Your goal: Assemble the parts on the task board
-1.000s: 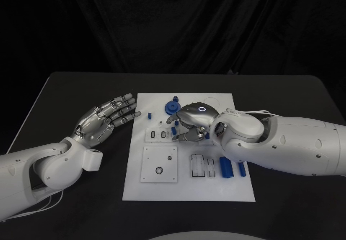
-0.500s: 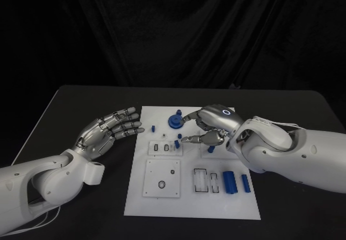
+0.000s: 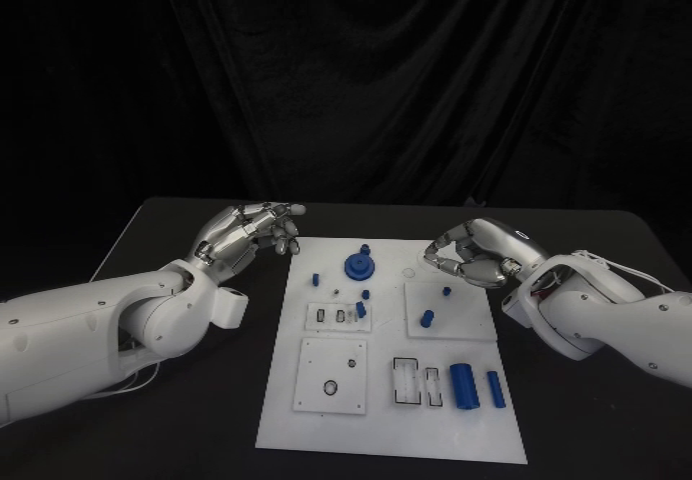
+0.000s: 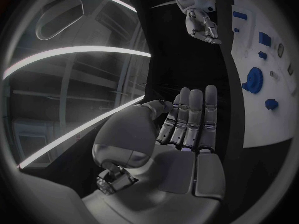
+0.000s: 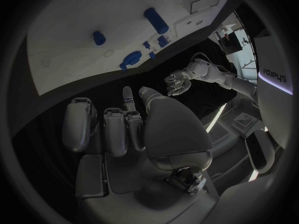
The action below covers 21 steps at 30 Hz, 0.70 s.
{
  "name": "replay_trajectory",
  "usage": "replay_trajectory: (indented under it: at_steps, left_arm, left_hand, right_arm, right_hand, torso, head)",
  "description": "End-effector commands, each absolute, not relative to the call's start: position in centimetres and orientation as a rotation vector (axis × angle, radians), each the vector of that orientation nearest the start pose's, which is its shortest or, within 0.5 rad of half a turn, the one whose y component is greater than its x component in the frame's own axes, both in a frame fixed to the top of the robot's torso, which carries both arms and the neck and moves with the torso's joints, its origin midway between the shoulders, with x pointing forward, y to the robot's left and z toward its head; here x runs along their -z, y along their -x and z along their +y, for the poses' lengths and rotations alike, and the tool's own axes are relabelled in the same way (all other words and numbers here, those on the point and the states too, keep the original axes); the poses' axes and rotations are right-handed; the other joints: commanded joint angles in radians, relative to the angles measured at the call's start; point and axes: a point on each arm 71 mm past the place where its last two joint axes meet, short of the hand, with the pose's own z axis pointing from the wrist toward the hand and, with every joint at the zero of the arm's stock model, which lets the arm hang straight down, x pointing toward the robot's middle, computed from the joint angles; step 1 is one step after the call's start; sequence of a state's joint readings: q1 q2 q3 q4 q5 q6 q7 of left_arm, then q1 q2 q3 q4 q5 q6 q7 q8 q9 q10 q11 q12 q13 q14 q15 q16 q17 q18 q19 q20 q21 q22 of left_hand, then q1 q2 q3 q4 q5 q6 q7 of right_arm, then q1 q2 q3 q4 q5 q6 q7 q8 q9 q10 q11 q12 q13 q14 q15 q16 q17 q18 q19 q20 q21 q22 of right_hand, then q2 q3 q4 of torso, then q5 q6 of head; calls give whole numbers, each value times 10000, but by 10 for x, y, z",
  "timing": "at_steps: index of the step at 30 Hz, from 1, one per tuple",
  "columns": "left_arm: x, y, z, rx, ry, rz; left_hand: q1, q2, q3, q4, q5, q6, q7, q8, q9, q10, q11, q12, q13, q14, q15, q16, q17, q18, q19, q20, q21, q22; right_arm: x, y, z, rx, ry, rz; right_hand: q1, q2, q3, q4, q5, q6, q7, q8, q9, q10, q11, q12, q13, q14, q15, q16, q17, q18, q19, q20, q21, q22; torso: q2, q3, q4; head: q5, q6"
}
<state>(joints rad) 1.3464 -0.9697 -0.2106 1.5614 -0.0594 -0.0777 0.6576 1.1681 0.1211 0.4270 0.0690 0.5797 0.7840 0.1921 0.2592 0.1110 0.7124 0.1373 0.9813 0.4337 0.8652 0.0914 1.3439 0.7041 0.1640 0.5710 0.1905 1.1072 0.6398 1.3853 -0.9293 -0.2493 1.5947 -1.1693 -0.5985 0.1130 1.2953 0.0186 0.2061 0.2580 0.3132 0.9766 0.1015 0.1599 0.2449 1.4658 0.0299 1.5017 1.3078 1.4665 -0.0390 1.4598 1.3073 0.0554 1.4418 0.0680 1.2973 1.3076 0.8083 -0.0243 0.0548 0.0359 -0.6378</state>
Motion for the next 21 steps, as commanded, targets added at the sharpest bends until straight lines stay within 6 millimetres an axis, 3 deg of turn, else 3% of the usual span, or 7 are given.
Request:
replay_trajectory:
  at_steps: [1, 2, 5, 7, 12, 18, 21]
  left_arm:
    - [154, -481, 242, 16382, 7033, 14755]
    - [156, -484, 237, 16111, 6848, 15148]
    - [162, -489, 227, 15254, 6202, 16238]
    - [166, -491, 222, 14652, 5824, 16898]
    - [175, -495, 217, 13365, 5401, 18214]
    - [185, -498, 211, 12107, 5035, 19436]
    - [189, -498, 205, 10857, 4042, 19944]
  left_hand:
    - [46, -79, 163, 46, -45, 262, -82, 174, 158, 1085, -209, 1840, 2469, 2827, -150, 1477, 3416, 162, 74, -87, 1010, 650]
    - [54, -134, 269, 103, -25, 312, -152, 249, 266, 2633, -254, 3198, 4955, 4137, -229, 1979, 5090, 105, 479, -104, 1614, 1253]
    - [9, -230, 231, 311, -194, 363, -197, 345, 413, 6232, -310, 5108, 9065, 6472, -267, 2280, 7941, -219, 2497, -124, 2637, 3012]
    - [-53, -250, 94, 547, -543, 444, -265, 443, 521, 7996, -384, 5725, 10797, 7056, -334, 2269, 8667, -445, 4032, -171, 3190, 4169]
    - [-291, -364, -300, 1283, -1428, 520, -380, 541, 683, 8584, -500, 5895, 11371, 7056, -476, 2269, 8667, -811, 6234, -301, 3769, 5786]
    - [-328, -391, -664, 1985, -2061, 643, -445, 587, 795, 8584, -559, 5895, 11371, 7056, -556, 2269, 8667, -858, 6601, -393, 3788, 5987]
    - [-667, -406, -1236, 2192, -3036, 1273, -690, 1084, 1199, 8584, -778, 5895, 11371, 7056, -731, 2269, 8667, -1059, 7651, -548, 4045, 6881]
  right_arm:
    - [151, -476, -239, -9061, -1576, 14497]
    - [153, -476, -244, -9042, -1819, 14567]
    - [158, -476, -253, -9004, -2369, 14732]
    - [161, -477, -256, -9000, -2630, 14819]
    - [173, -480, -259, -8978, -2994, 15122]
    - [184, -480, -259, -8991, -3134, 15404]
    - [188, -480, -259, -8994, -3164, 15525]
  right_hand:
    - [85, -7, 70, 15, 53, 97, 4, 68, 2, -58, -58, -60, 1344, 420, -26, -65, 833, 164, -93, 1, -70, 1096]
    - [96, -6, 80, 13, 57, 109, -2, 72, 3, -56, -62, -59, 1346, 418, -29, -72, 825, 165, -94, -2, -77, 1092]
    - [117, -5, 98, 9, 61, 134, -12, 80, 6, -76, -73, -76, 1320, 411, -38, -88, 803, 170, -99, -9, -103, 1079]
    - [119, -5, 100, 8, 62, 137, -14, 81, 7, -76, -74, -76, 1320, 411, -39, -89, 801, 170, -100, -9, -106, 1078]
    - [147, -2, 127, 2, 95, 139, -20, 77, 5, -116, -84, -107, 1269, 393, -50, -131, 742, 185, -124, -19, -175, 1040]
    - [145, 0, 135, 14, 105, 126, -16, 66, 0, -158, -84, -138, 1217, 368, -54, -184, 663, 206, -160, -25, -263, 992]
    - [156, 1, 147, 12, 118, 129, -20, 64, -1, -161, -88, -142, 1211, 365, -58, -195, 649, 209, -163, -29, -282, 982]
  torso:
    - [-571, 116, -35]
    - [-610, 123, -24]
    - [-984, 247, -95]
    - [-1144, 318, -148]
    - [-1341, 377, -224]
    - [-1634, 468, -297]
    - [-1757, 524, -304]
  head:
    - [112, -308]
    - [121, -337]
    - [221, -626]
    - [246, -726]
    - [337, -852]
    - [461, -1060]
    - [471, -1197]
